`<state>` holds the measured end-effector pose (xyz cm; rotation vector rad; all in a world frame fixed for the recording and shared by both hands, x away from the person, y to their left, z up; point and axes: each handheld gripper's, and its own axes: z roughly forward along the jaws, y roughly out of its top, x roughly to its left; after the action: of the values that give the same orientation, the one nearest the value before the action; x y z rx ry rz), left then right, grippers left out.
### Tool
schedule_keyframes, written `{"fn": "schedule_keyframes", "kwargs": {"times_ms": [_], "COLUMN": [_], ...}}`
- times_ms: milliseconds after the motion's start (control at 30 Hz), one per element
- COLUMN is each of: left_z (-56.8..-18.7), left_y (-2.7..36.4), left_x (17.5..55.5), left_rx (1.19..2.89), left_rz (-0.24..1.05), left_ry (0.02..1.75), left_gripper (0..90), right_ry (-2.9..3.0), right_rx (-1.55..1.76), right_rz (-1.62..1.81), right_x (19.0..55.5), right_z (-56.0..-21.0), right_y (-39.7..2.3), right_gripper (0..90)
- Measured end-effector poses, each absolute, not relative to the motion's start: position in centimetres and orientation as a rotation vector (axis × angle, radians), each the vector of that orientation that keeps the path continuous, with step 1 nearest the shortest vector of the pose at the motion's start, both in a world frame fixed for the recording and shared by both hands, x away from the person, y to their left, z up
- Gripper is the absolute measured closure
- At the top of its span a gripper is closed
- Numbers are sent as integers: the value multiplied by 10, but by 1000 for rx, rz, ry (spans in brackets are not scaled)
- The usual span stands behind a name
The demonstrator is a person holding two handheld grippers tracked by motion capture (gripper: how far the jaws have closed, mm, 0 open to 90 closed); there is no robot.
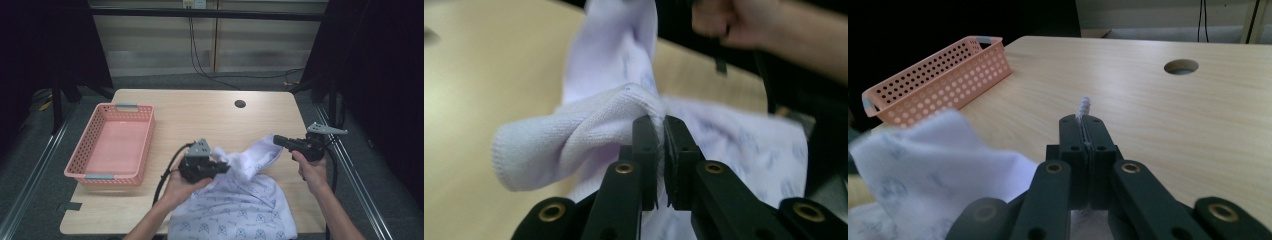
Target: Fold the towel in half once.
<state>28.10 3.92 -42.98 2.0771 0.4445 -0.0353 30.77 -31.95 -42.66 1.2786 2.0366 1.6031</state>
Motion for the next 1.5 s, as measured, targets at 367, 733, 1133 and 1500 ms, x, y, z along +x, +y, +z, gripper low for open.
{"fn": "schedule_keyframes", "kwargs": {"times_ms": [367,733,1133,1500], "left_z": [-472,-470,-460,-360], "left_y": [46,72,45,92], "left_x": [265,326,331,335], "left_rx": [2158,1990,2007,1864], "left_rz": [-182,-121,-154,104], "left_ry": [456,699,552,524], "left_gripper": [582,620,878,876], "right_ry": [2083,2036,2035,1931], "right_rx": [1336,1401,1382,1310], "right_rz": [1494,1496,1517,1595], "right_x": [261,264,266,277], "right_z": [-451,-461,-458,-426], "right_y": [-340,-357,-356,-357], "right_gripper": [890,890,890,891]}}
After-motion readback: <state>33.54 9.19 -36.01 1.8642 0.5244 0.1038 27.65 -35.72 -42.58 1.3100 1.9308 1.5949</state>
